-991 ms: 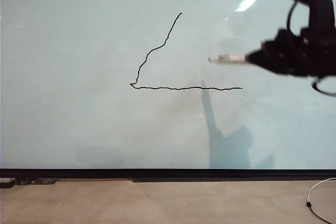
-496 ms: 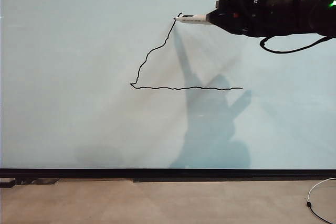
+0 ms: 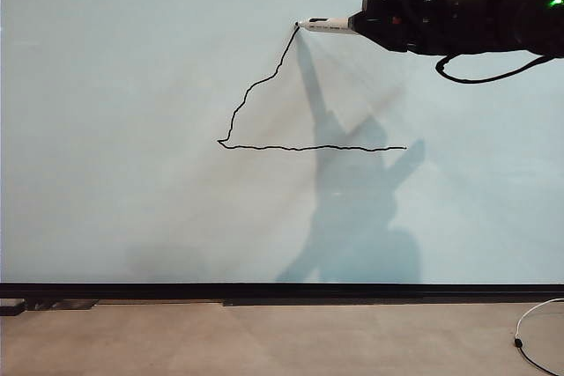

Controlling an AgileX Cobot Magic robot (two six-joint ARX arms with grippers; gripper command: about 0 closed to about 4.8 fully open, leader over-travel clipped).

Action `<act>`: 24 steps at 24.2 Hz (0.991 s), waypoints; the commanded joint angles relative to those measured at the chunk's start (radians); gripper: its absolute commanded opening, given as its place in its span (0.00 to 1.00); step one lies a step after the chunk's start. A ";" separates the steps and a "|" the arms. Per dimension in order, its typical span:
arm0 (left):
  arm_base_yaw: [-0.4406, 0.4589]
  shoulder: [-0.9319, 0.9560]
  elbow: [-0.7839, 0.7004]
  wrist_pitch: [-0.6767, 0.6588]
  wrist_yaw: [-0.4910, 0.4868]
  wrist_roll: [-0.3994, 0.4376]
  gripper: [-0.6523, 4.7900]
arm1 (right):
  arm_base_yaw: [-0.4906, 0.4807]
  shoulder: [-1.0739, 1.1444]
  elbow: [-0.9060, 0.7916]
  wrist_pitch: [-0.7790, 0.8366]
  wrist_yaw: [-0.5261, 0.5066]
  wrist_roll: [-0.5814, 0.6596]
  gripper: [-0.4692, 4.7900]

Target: Pick up the pen on the shelf to the right of the whiteboard and draw a triangle.

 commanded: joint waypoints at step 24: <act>0.000 0.000 0.003 0.012 0.004 0.000 0.11 | -0.003 -0.004 -0.010 -0.051 0.089 -0.058 0.08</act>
